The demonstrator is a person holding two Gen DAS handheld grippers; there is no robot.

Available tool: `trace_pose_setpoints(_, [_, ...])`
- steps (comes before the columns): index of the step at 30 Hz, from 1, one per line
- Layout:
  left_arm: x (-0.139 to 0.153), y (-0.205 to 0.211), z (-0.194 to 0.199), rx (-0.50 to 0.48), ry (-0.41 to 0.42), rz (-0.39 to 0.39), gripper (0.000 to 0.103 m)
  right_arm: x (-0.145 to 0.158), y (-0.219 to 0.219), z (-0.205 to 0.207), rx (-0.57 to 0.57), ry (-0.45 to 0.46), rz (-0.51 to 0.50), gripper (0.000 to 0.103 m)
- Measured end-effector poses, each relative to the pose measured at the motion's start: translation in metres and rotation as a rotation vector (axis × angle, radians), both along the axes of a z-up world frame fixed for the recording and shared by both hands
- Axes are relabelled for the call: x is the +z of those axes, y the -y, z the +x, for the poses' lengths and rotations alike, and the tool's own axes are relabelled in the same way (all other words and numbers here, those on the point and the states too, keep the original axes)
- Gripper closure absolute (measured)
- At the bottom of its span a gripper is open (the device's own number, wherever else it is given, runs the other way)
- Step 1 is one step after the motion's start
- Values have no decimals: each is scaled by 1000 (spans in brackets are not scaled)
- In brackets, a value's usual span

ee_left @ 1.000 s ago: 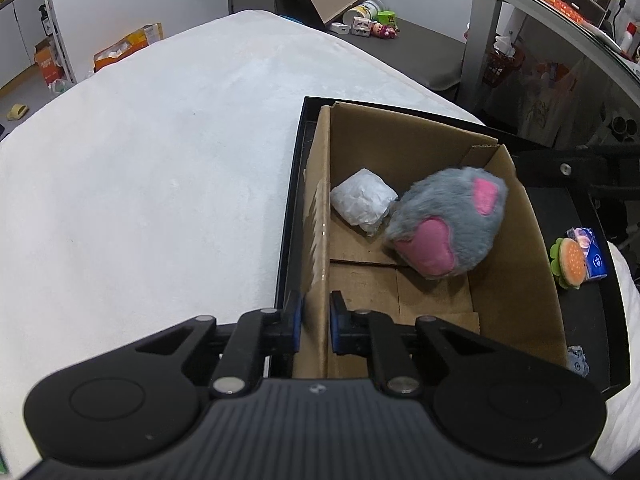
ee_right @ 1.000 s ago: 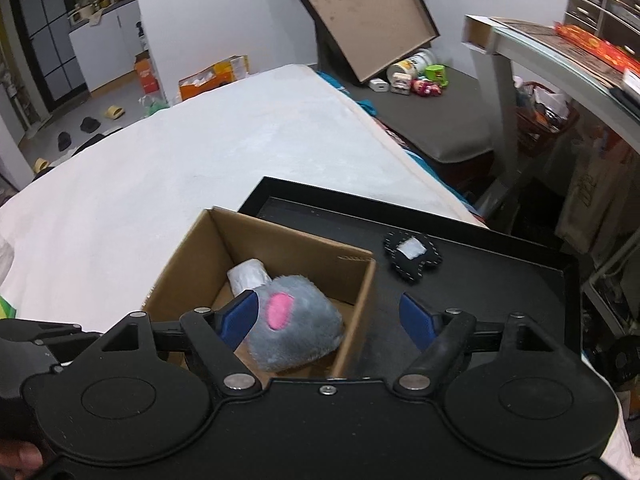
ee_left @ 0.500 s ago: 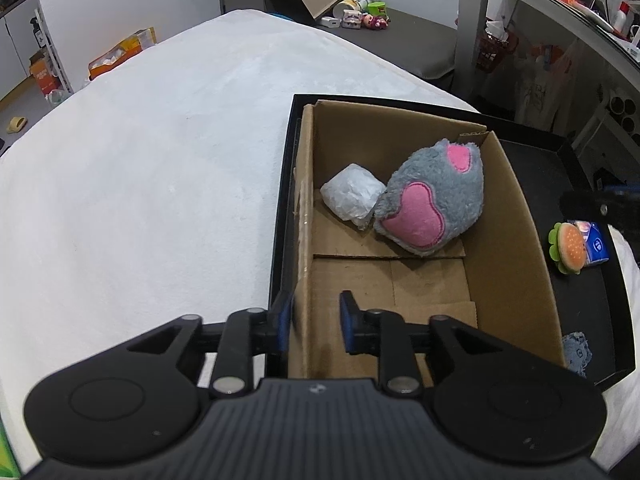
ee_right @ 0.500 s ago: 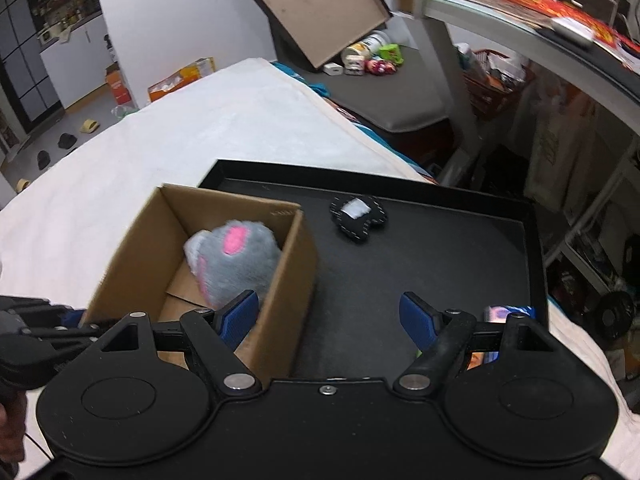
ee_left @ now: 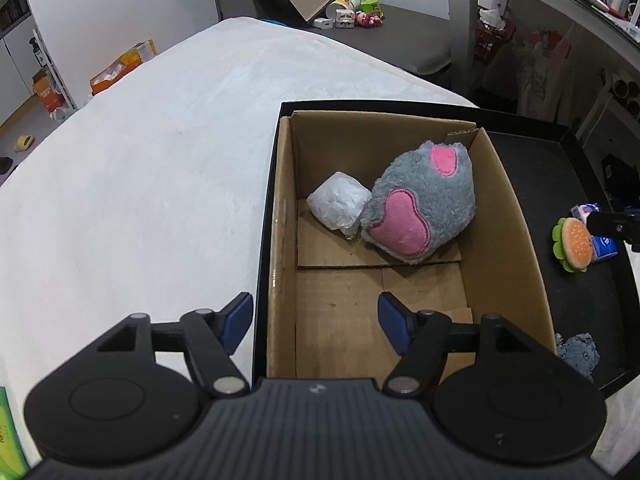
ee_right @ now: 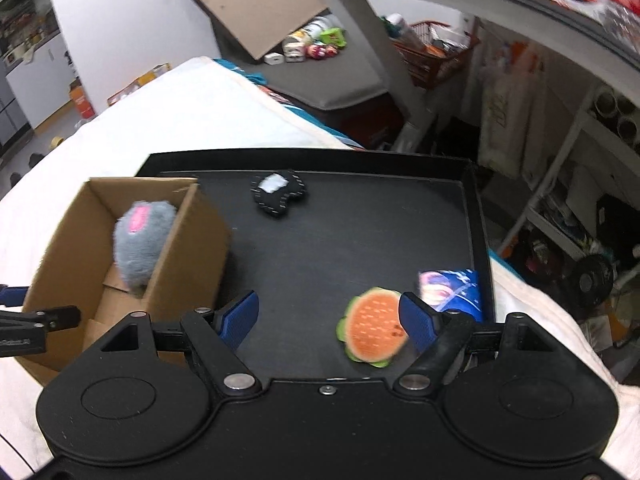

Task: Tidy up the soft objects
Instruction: 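Grasp the plush burger with the right tool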

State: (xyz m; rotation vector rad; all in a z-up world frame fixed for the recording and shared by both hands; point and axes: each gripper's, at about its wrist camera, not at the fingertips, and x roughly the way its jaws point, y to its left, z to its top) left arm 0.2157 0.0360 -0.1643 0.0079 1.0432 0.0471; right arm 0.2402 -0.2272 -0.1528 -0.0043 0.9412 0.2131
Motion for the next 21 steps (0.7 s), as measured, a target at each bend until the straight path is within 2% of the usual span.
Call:
trace_pose_setpoints(9, [-7,11,8,-18,-27,34,35,-18,29,10,-51,-31,24,36])
trace_pose_setpoints(21, [-13,23,14,-34,-48,99,30,-43,34,17,-57,-91,92,36])
